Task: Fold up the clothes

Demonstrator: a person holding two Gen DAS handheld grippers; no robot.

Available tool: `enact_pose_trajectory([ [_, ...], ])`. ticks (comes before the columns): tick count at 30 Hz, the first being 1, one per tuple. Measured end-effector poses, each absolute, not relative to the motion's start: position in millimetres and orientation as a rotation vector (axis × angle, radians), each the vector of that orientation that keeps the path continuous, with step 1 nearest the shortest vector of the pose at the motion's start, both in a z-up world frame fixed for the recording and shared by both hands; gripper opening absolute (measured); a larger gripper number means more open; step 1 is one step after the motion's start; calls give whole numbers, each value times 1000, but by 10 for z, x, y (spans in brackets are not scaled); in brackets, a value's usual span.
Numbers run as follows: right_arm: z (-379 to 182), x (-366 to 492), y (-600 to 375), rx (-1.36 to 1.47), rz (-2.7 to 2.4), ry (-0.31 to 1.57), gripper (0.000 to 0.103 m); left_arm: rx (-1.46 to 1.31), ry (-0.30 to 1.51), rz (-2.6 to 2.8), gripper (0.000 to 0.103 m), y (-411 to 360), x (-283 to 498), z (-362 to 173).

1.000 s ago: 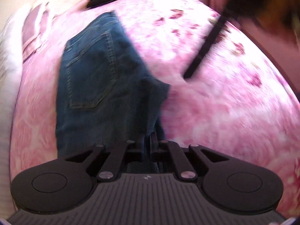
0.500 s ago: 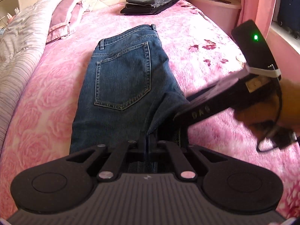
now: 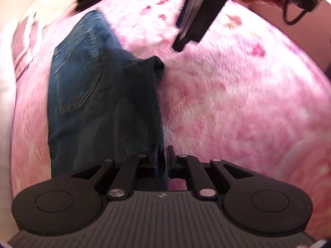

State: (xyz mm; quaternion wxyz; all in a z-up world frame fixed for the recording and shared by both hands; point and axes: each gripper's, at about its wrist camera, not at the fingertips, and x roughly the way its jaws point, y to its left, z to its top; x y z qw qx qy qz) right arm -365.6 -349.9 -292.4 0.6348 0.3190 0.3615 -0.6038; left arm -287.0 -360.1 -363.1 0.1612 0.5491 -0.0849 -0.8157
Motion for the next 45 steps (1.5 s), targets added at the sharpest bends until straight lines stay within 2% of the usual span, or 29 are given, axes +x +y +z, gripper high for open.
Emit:
enact_pose_trajectory([
  [7,-2329,-4336,-3790,836,-1410,687,52,1416,5,-2256,8,-3882,-2791,-3205],
  [9,-2203,-4488,-4043,819,-1387,662,52,1372,53,-2219,12,-4066,-2858,-3125],
  [13,-2110,-4518,-4722,693,-1244,709,52,1306,142,-2158,13,-4506,-3097,-3069],
  [16,-2260,-4390,-5096,570,-1054,823,52,1287,242,-2096,13,-4884,-3313,-3232],
  [20,-2804,-4229,-5483,395,-854,1029,52,1296,365,-1993,13,-5291,-3491,-3592],
  [23,-3028,-4370,-5774,437,-743,1017,51,1313,409,-1939,13,-5427,-3515,-3719],
  [25,-2953,-4443,-5852,483,-701,990,51,1323,436,-1902,15,-5509,-3526,-3795],
  [29,-2707,-4740,-5756,600,-733,881,53,1344,487,-1793,15,-5288,-3283,-3616],
  [35,-2711,-4802,-5486,710,-789,899,57,1321,654,-1545,17,-4646,-2506,-3524],
  [39,-2614,-4512,-5279,677,-764,883,57,1314,660,-1440,25,-4094,-1845,-3392],
  [45,-2571,-3519,-4722,608,-730,898,60,1231,640,-1312,29,-3432,-482,-3242],
])
